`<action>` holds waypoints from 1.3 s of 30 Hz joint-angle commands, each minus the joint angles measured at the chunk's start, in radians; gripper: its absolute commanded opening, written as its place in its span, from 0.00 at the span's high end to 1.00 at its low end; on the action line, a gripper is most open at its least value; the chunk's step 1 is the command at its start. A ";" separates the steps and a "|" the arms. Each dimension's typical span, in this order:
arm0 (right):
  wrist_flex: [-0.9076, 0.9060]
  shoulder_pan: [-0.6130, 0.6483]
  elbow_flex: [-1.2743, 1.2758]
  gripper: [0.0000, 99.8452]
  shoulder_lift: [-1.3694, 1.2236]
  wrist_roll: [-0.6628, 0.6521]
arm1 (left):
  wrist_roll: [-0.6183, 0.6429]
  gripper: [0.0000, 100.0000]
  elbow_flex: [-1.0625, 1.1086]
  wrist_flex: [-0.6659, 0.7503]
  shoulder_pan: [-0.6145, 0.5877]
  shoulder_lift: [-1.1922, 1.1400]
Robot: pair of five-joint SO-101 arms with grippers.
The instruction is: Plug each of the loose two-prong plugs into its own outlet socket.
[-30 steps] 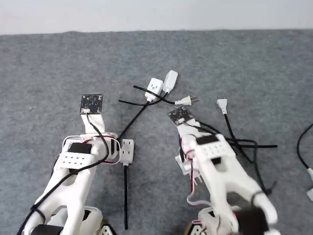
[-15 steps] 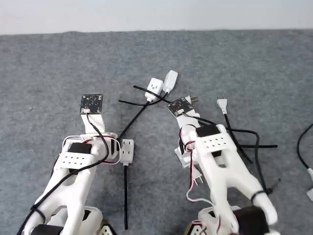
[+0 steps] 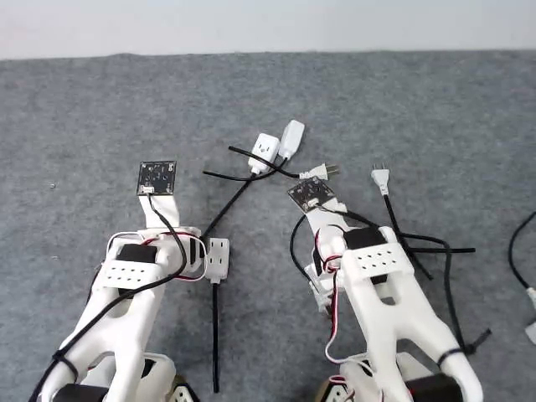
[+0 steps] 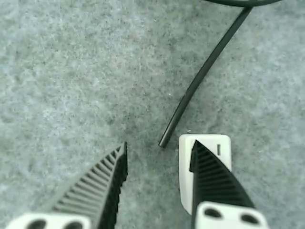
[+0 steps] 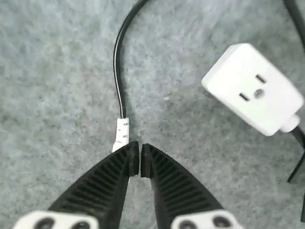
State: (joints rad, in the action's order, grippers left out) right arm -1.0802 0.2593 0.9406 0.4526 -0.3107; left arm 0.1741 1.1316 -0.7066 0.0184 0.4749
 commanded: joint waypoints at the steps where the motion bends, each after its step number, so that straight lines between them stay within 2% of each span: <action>1: -0.028 0.064 -0.005 0.99 0.094 -0.008 | -0.012 0.80 -0.042 0.020 -0.009 -0.002; 5: -0.084 0.160 0.002 0.99 0.162 -0.008 | -0.012 0.80 -0.042 0.020 -0.009 -0.002; 8: -0.084 0.151 0.014 0.99 0.139 -0.011 | -0.012 0.80 -0.042 0.020 -0.009 -0.002; 11: -0.056 0.096 0.031 0.99 0.064 -0.020 | -0.012 0.80 -0.042 0.020 -0.009 -0.002; 18: 0.058 -0.117 0.031 0.99 -0.127 -0.155 | -0.012 0.80 -0.042 0.020 -0.009 -0.002; 21: 0.062 -0.168 0.026 0.99 -0.151 -0.192 | -0.012 0.80 -0.042 0.020 -0.009 -0.002; 31: 0.058 -0.168 -0.035 0.99 -0.151 -0.192 | -0.012 0.80 -0.042 0.020 -0.009 -0.002; 35: -0.044 -0.156 -0.160 0.99 -0.151 -0.141 | -0.012 0.80 -0.042 0.020 -0.009 -0.002; 39: -0.176 -0.051 -0.250 0.99 -0.145 -0.106 | -0.012 0.80 -0.042 0.020 -0.009 -0.002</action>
State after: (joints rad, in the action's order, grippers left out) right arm -1.1769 0.1412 0.7841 0.2946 -0.4503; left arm 0.1741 1.1316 -0.7066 0.0184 0.4749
